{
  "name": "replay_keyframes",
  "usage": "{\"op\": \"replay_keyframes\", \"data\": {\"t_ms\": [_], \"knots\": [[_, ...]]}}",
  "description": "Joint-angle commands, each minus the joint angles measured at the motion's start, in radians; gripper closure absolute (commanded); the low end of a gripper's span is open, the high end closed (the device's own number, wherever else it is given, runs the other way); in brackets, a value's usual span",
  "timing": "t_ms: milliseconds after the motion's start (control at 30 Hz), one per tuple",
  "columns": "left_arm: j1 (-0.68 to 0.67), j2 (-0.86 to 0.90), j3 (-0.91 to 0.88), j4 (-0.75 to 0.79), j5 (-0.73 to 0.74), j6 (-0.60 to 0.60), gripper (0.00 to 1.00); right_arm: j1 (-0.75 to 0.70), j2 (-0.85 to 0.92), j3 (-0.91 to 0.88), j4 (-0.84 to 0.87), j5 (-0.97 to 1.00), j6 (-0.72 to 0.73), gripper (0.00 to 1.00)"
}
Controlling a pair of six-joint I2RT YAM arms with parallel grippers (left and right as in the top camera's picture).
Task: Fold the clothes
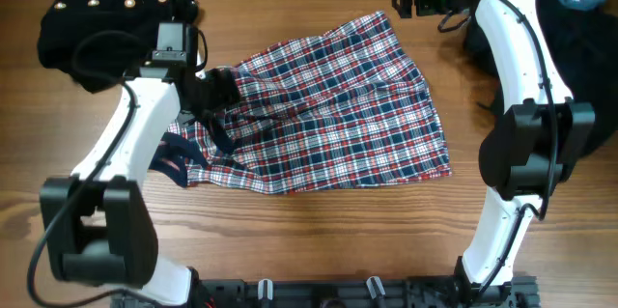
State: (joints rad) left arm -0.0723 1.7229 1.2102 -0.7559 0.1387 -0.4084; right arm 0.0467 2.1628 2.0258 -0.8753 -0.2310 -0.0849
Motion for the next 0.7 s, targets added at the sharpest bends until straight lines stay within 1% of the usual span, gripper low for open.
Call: {"op": "replay_keyframes", "data": {"t_ms": [0,33,133,167,200,233,267,300,467,600,667], "knots": [[-0.005,0.032,-0.009,0.051,0.06,0.012,0.19,-0.002,-0.01,0.001,0.0,0.017,-0.02,0.01],[-0.005,0.032,-0.009,0.056,0.059,0.012,0.23,-0.002,-0.01,0.001,-0.001,0.017,-0.019,0.0],[-0.005,0.032,-0.009,0.056,0.052,0.013,0.5,-0.002,-0.01,0.001,0.0,0.018,-0.019,0.0],[-0.005,0.032,-0.009,0.055,0.046,0.013,0.6,-0.002,-0.01,0.001,0.0,0.018,-0.018,0.0],[-0.005,0.032,-0.009,0.054,0.043,0.012,0.69,-0.002,-0.01,0.001,0.001,0.021,-0.017,0.0],[-0.004,0.032,-0.009,0.054,0.043,0.012,0.8,-0.002,-0.01,0.001,0.002,0.021,-0.017,0.0],[-0.004,0.032,-0.009,0.054,0.043,0.012,0.9,-0.002,-0.01,0.001,0.002,0.021,-0.017,0.0],[-0.004,0.032,-0.008,0.057,0.043,0.012,0.96,-0.002,-0.01,0.001,0.003,0.021,-0.017,0.0],[-0.004,0.031,0.036,0.056,0.043,0.012,0.96,-0.002,-0.01,-0.001,0.002,0.028,-0.017,0.0],[0.003,0.029,0.16,0.024,0.033,0.06,0.96,-0.005,-0.008,-0.005,-0.001,0.028,-0.017,0.0],[0.006,0.029,0.237,0.0,-0.014,0.062,0.96,-0.005,-0.008,-0.005,-0.002,0.028,-0.017,0.0]]}}
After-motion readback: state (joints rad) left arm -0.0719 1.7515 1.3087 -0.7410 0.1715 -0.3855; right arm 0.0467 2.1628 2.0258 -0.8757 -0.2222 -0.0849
